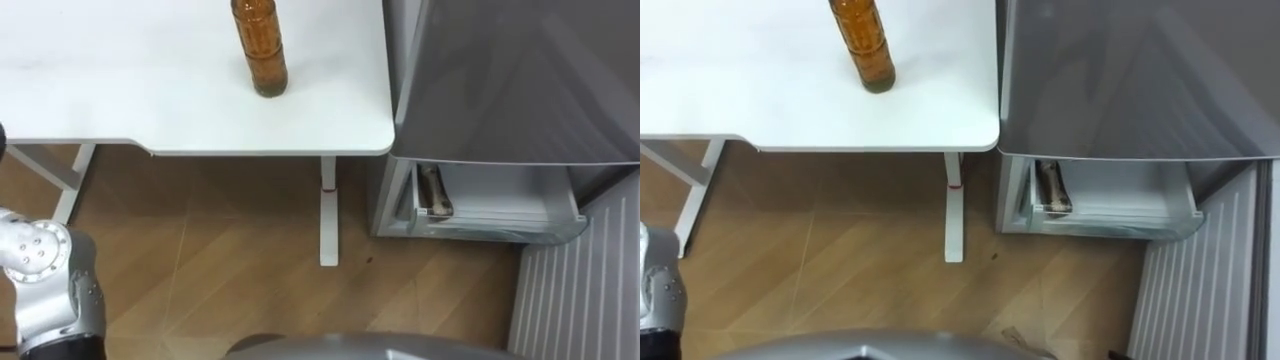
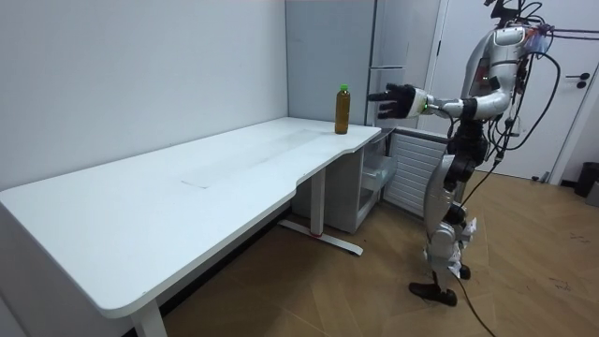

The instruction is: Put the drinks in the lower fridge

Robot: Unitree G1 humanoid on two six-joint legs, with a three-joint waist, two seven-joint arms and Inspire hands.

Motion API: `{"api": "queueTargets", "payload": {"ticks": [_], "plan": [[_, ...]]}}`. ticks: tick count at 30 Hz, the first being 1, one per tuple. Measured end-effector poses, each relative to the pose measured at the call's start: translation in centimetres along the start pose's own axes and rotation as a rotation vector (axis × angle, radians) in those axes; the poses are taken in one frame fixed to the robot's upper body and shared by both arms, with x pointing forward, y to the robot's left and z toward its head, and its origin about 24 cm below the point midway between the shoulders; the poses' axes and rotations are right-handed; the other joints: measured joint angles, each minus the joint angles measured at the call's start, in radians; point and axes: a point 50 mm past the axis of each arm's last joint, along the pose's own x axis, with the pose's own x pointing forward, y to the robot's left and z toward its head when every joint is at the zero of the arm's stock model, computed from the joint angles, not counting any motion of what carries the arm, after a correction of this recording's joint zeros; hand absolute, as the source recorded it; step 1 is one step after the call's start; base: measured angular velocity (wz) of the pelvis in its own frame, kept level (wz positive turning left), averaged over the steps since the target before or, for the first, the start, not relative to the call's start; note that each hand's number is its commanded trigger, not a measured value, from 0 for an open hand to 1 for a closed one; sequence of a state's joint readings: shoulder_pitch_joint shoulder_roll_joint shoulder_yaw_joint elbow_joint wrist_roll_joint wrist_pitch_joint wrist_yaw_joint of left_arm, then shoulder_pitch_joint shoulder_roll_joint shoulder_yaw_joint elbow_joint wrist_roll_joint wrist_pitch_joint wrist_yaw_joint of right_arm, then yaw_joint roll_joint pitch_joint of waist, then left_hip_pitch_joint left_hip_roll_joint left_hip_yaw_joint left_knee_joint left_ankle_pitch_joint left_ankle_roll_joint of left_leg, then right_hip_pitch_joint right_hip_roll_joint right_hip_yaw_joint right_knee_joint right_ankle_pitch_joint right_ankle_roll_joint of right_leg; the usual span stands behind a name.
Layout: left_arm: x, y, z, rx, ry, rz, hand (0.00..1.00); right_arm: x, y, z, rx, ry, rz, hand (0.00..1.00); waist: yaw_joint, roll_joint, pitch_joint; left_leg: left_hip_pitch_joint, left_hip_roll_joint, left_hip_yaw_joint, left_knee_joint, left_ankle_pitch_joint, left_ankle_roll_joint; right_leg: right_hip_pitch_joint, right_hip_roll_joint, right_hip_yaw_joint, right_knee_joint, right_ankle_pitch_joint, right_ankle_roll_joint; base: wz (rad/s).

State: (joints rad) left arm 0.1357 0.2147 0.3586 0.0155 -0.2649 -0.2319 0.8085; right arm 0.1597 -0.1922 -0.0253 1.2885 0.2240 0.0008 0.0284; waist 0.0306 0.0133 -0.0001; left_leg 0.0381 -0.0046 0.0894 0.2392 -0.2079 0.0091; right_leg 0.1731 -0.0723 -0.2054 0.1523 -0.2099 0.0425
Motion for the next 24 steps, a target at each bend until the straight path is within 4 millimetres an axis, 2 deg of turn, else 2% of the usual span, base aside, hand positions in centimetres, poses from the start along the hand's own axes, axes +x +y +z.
{"api": "queueTargets", "payload": {"ticks": [5, 7, 13, 17, 24], "plan": [[-0.1, -1.5, 1.7, -0.062, -0.049, -0.159, 0.00, 0.0, -0.2, 0.2, 0.018, -0.006, 0.010, 0.00, -0.003, 0.012, 0.0037, -0.020, -0.002, -0.010, 0.007, 0.000, 0.000, -0.014, 0.000, 0.001, 0.000, 0.000, 0.000, 0.05], [-0.1, -1.9, 1.8, -0.062, -0.049, -0.205, 0.00, 0.0, -0.4, 0.2, 0.022, -0.004, 0.004, 0.00, -0.008, 0.018, 0.0062, -0.020, -0.002, -0.012, 0.012, 0.000, 0.000, -0.012, 0.000, -0.001, 0.000, 0.000, 0.000, 0.00], [-0.9, -3.6, 1.2, -0.062, 0.016, -0.390, 0.00, 0.0, -0.5, 0.8, 0.030, -0.022, 0.000, 0.00, -0.024, 0.029, 0.0089, -0.011, -0.002, -0.010, 0.005, 0.000, 0.000, -0.006, 0.000, -0.007, 0.000, 0.000, 0.000, -0.01], [-1.9, -4.9, 0.4, -0.046, 0.081, -0.575, 0.00, 0.1, -0.6, 1.0, 0.014, -0.016, 0.000, 0.00, -0.030, 0.029, 0.0106, -0.009, -0.001, -0.007, -0.002, 0.000, 0.000, -0.006, 0.000, 0.001, 0.000, 0.000, 0.000, -0.01], [-2.5, -5.8, -0.2, -0.079, 0.189, -0.759, 0.00, 0.1, -0.5, 1.3, -0.022, -0.001, 0.000, 0.00, -0.053, 0.027, 0.0101, -0.017, -0.002, -0.007, 0.000, 0.000, 0.000, -0.016, 0.001, 0.009, 0.001, 0.000, 0.000, 0.00]]}}
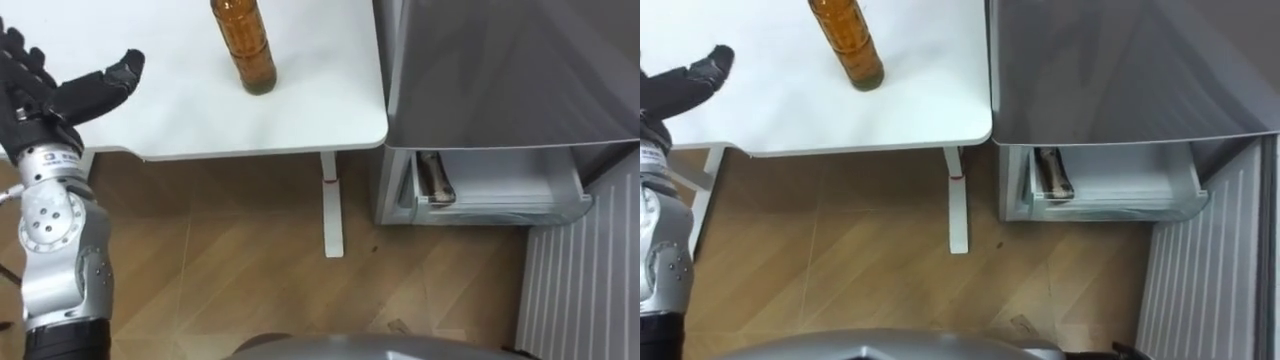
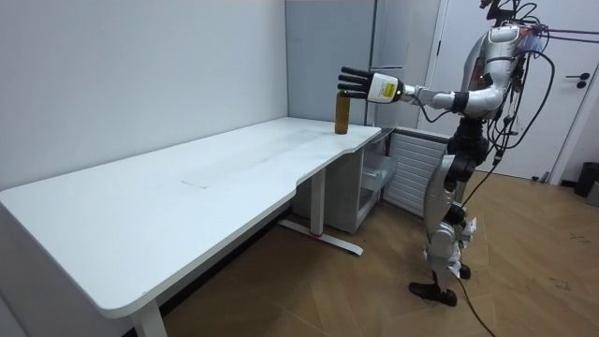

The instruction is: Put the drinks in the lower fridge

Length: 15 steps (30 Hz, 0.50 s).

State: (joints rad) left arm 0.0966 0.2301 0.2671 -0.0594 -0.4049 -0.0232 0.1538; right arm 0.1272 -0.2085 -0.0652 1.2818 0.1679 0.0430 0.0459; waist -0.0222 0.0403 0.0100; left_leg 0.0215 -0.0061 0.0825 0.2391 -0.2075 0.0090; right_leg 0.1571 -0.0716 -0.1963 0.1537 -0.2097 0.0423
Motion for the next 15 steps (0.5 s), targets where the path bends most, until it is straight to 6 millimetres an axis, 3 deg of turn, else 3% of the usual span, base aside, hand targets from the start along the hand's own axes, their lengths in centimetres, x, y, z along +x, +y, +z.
{"api": "queueTargets", "payload": {"ticks": [15], "plan": [[1.1, -2.0, 0.6, -0.005, 0.019, -0.224, 0.00, 0.0, 0.0, 0.5, -0.024, -0.003, 0.031, 0.00, -0.008, 0.000, -0.0004, 0.006, 0.001, 0.011, -0.001, 0.000, 0.000, -0.001, 0.001, 0.005, 0.000, 0.000, 0.000, -0.01]]}}
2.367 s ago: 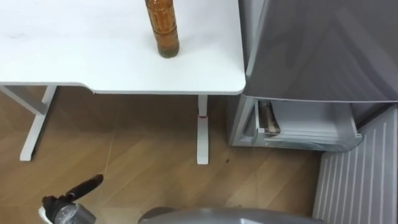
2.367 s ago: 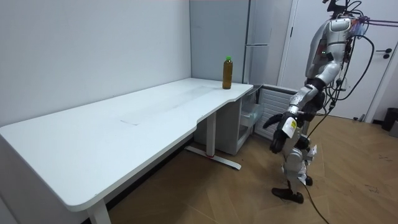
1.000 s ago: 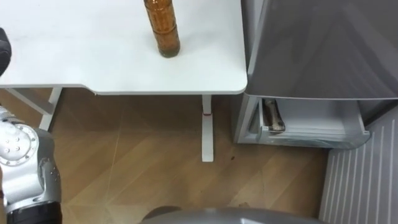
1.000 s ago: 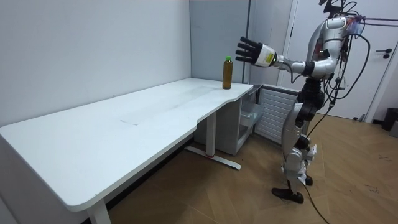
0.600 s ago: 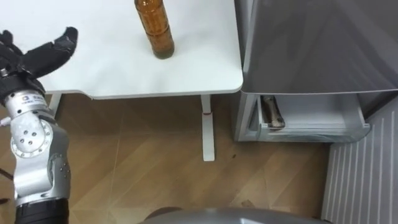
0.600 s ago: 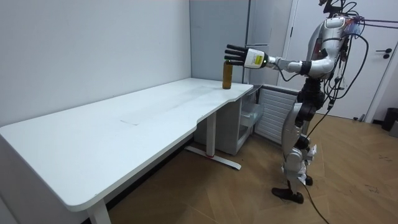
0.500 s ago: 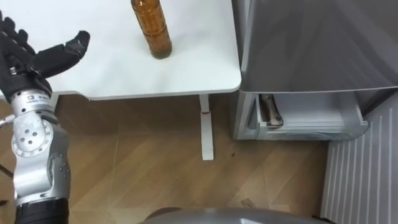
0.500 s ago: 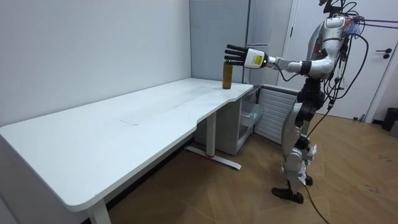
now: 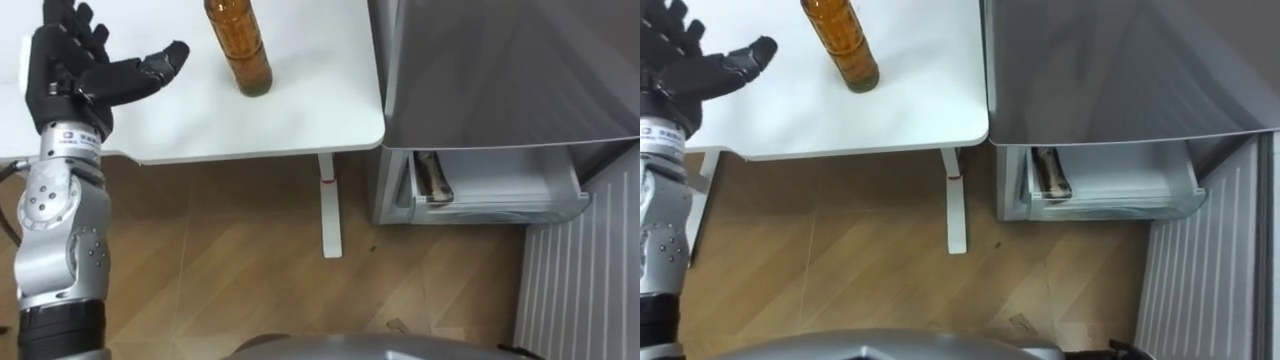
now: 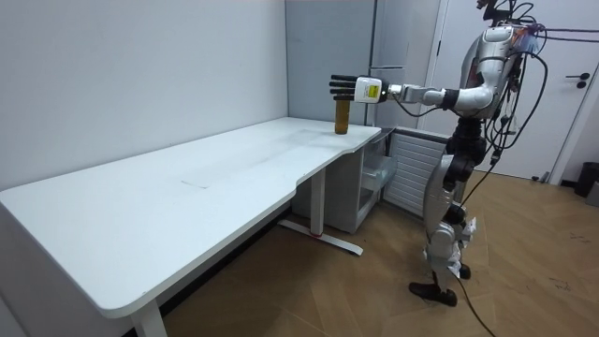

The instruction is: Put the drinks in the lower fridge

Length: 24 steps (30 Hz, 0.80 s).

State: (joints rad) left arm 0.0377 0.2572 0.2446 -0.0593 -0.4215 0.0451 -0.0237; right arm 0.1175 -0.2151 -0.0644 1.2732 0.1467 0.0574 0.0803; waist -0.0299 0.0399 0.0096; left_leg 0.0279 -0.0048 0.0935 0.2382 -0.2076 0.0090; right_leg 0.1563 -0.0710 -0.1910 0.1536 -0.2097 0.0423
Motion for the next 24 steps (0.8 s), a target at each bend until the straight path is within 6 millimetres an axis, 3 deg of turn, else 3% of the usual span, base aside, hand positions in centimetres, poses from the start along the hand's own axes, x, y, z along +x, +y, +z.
{"api": "queueTargets", "payload": {"ticks": [7, 14, 24], "plan": [[0.0, -0.5, -0.5, -0.002, 0.031, -0.042, 0.00, 0.0, 0.0, 0.0, -0.005, 0.006, 0.011, 0.00, -0.021, 0.001, -0.0007, 0.001, 0.002, 0.004, 0.001, 0.000, 0.000, -0.001, 0.001, 0.014, 0.001, 0.000, 0.000, -0.03], [0.6, 0.0, -2.6, -0.020, 0.148, -0.031, 0.00, -0.1, -0.4, -0.3, -0.094, 0.021, 0.010, 0.00, -0.032, 0.007, -0.0023, 0.009, 0.003, 0.014, -0.002, 0.000, 0.000, 0.002, 0.003, 0.028, 0.002, 0.000, 0.000, -0.03], [2.0, -0.1, -3.1, -0.037, 0.173, -0.024, 0.00, -0.1, -0.7, -0.6, -0.189, 0.038, -0.031, 0.00, -0.053, 0.009, 0.0004, 0.025, 0.010, 0.041, -0.015, 0.000, -0.001, -0.010, 0.006, 0.054, 0.017, 0.000, 0.000, -0.09]]}}
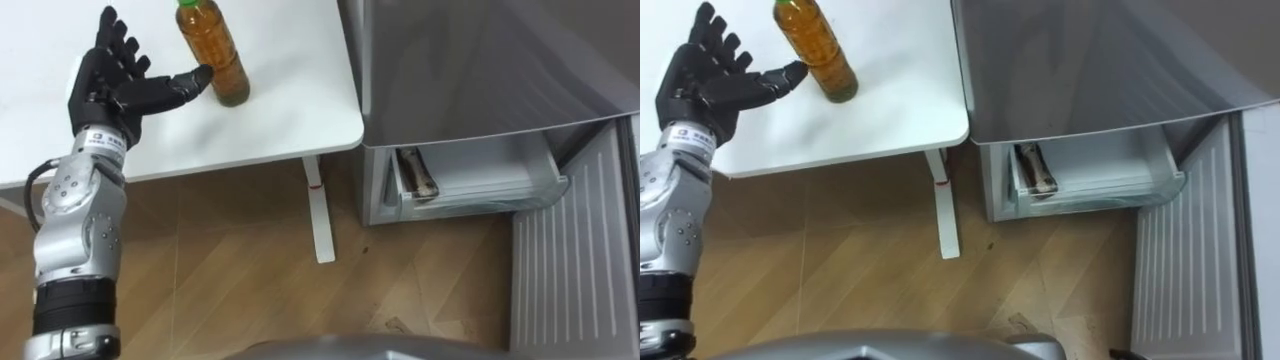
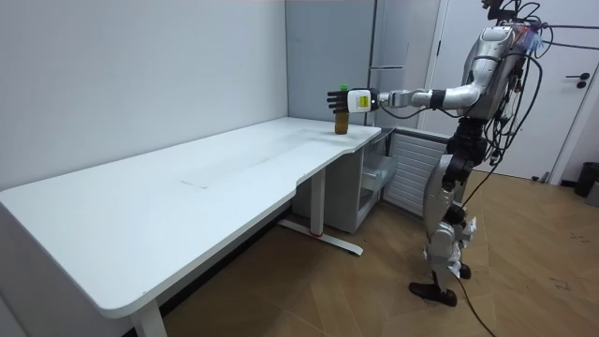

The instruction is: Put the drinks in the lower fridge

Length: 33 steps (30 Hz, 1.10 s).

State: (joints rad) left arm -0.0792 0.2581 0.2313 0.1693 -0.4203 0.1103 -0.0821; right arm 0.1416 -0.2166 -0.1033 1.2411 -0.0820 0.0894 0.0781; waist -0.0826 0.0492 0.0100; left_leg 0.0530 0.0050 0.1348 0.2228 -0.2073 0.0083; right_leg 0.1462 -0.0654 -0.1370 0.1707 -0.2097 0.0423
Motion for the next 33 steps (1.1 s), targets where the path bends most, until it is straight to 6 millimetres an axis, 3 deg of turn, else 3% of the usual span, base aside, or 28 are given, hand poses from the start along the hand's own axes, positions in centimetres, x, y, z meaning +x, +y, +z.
{"api": "queueTargets", "payload": {"ticks": [10, 16, 19, 27, 33], "plan": [[2.6, -0.6, 2.4, -0.020, -0.054, -0.028, 0.00, 0.0, 0.0, -0.4, -0.043, 0.040, -0.010, 0.00, -0.003, -0.002, 0.0005, -0.004, 0.000, 0.006, 0.000, 0.000, 0.000, -0.011, 0.000, 0.019, 0.002, 0.000, 0.000, -0.04], [3.1, -0.2, 1.5, -0.046, -0.001, -0.015, 0.00, 0.0, 0.0, -0.7, -0.041, 0.065, -0.014, 0.00, 0.005, -0.010, -0.0023, 0.005, 0.001, 0.028, 0.000, 0.000, 0.000, -0.014, 0.000, 0.041, 0.004, 0.000, 0.000, -0.11], [3.2, -0.1, 1.2, -0.041, 0.020, -0.013, 0.00, 0.0, -0.1, -0.8, -0.040, 0.074, -0.020, 0.00, -0.008, -0.012, -0.0033, 0.003, 0.001, 0.027, 0.001, 0.000, 0.001, -0.018, 0.000, 0.048, 0.008, 0.000, 0.000, -0.03], [3.6, -0.9, 0.7, 0.000, 0.079, -0.054, 0.00, -0.1, -0.2, -1.4, -0.039, 0.112, -0.038, 0.00, -0.030, 0.005, -0.0104, -0.004, 0.005, 0.026, 0.005, -0.001, 0.001, -0.030, 0.004, 0.058, 0.017, 0.001, -0.002, -0.01], [3.6, -0.8, 0.3, -0.001, 0.104, -0.054, 0.00, -0.1, -0.2, -1.5, -0.031, 0.129, -0.037, 0.00, -0.048, 0.014, -0.0087, -0.005, 0.005, 0.027, 0.007, -0.001, 0.001, -0.031, 0.005, 0.065, 0.017, 0.002, -0.003, 0.00]]}}
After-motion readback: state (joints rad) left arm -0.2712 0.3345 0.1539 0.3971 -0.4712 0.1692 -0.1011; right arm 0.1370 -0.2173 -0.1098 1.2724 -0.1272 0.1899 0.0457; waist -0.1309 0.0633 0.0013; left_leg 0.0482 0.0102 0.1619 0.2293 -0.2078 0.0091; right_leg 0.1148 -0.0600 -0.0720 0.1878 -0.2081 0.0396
